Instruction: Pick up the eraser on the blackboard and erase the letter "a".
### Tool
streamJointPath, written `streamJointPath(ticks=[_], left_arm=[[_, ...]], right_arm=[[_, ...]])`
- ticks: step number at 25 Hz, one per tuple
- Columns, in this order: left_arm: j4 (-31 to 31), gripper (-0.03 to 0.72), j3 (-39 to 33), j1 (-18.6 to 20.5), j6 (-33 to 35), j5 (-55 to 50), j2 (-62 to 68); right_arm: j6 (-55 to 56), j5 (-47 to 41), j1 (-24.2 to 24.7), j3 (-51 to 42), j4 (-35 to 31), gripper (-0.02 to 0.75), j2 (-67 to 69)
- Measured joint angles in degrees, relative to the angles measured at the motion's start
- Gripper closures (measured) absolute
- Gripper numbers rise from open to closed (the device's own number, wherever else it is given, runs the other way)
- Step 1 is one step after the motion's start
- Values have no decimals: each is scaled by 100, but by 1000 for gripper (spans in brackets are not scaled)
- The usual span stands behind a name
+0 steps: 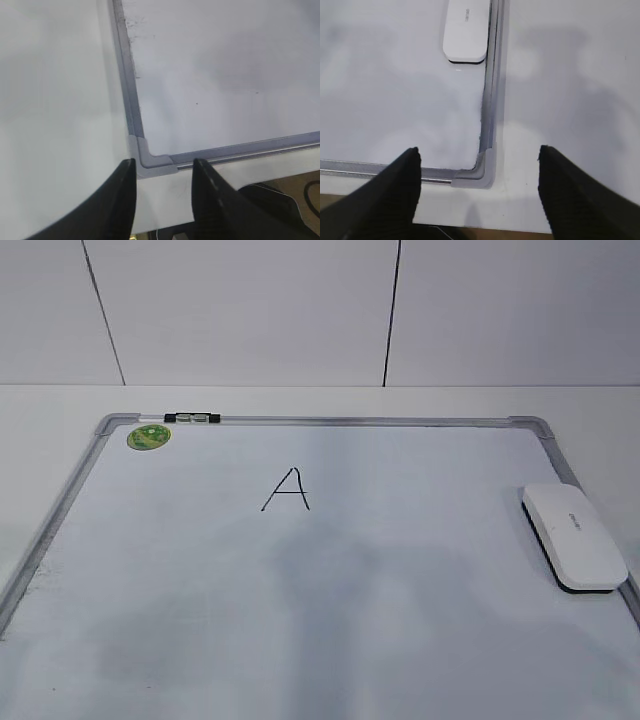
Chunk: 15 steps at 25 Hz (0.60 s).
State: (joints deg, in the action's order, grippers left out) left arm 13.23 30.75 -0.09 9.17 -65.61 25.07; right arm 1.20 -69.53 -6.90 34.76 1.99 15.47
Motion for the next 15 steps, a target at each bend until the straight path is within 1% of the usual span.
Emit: streamJointPath(ticks=[4, 8, 15], left_arm=[[-152, 416, -10, 0, 0, 137, 0], [-179, 419, -115, 0, 0, 263, 0], [-189, 419, -149, 0, 0, 263, 0]], right_arm=[[0, 11, 0, -399, 7, 159, 0], [0, 309, 0, -531, 7, 159, 0], [0, 419, 0, -620, 14, 159, 0]])
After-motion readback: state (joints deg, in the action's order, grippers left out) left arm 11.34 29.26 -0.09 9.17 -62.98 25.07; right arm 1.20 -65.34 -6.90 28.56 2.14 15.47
